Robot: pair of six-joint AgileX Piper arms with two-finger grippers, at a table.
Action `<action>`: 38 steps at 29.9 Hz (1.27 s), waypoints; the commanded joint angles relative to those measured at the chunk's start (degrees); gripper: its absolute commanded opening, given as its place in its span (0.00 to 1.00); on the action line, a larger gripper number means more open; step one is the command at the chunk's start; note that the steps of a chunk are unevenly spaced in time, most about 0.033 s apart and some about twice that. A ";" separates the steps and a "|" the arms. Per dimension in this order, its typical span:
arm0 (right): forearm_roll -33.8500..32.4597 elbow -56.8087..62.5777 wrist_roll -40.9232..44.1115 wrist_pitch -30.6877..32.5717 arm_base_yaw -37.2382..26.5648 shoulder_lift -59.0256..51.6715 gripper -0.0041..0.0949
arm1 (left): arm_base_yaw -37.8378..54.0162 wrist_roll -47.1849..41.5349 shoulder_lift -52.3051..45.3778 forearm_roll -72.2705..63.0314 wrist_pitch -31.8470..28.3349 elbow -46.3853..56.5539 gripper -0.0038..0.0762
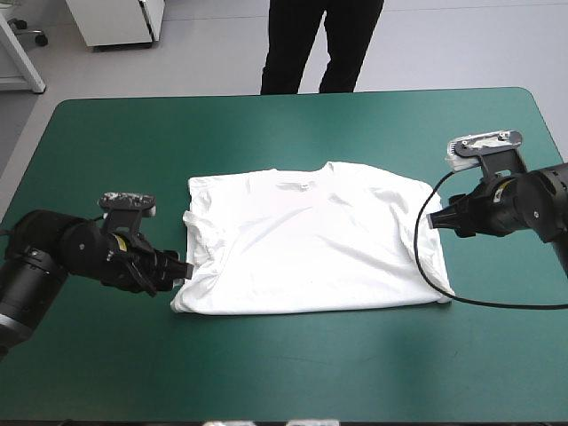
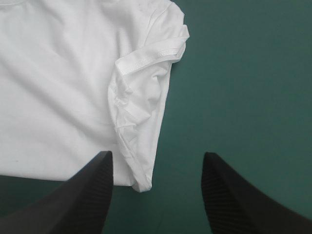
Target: Fold the cloth
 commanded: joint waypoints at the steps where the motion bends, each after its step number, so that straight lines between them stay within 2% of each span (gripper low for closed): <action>1: -1.80 -1.03 0.35 -1.84 -0.04 -2.58 0.57 | -0.26 -1.61 -0.46 -0.79 -7.43 5.99 0.66; 5: -1.73 -1.03 0.35 -1.60 -0.04 -2.75 0.57 | -0.26 -2.35 1.86 -0.64 -11.60 10.98 0.69; 10: -1.29 -0.98 0.35 -1.60 0.51 -2.75 0.57 | -0.26 -3.31 7.76 0.01 -16.71 11.83 0.70; 17: -2.22 -0.98 1.24 -1.25 1.31 -2.75 0.57 | -0.26 -3.76 16.94 0.01 -18.33 11.83 0.69; 22: -4.50 -0.90 2.51 -1.01 1.31 -2.75 0.57 | -0.26 -3.76 19.63 -0.09 -19.09 11.83 0.67; 26: -4.09 -0.23 3.55 -1.33 1.31 -2.75 0.57 | -0.26 -3.76 20.29 -0.42 -20.27 11.83 0.54; 31: -3.28 10.22 3.80 -6.46 1.31 -3.85 0.56 | -0.26 -3.21 20.29 -0.42 -21.11 11.83 0.19; 34: -0.63 18.28 4.36 -11.76 1.31 -4.00 0.56 | -0.26 -2.47 20.29 -0.42 -21.11 11.83 0.03; 38: 3.96 26.79 4.36 -17.61 1.31 -3.61 0.56 | -0.26 -2.60 20.29 -0.42 -21.11 11.83 0.04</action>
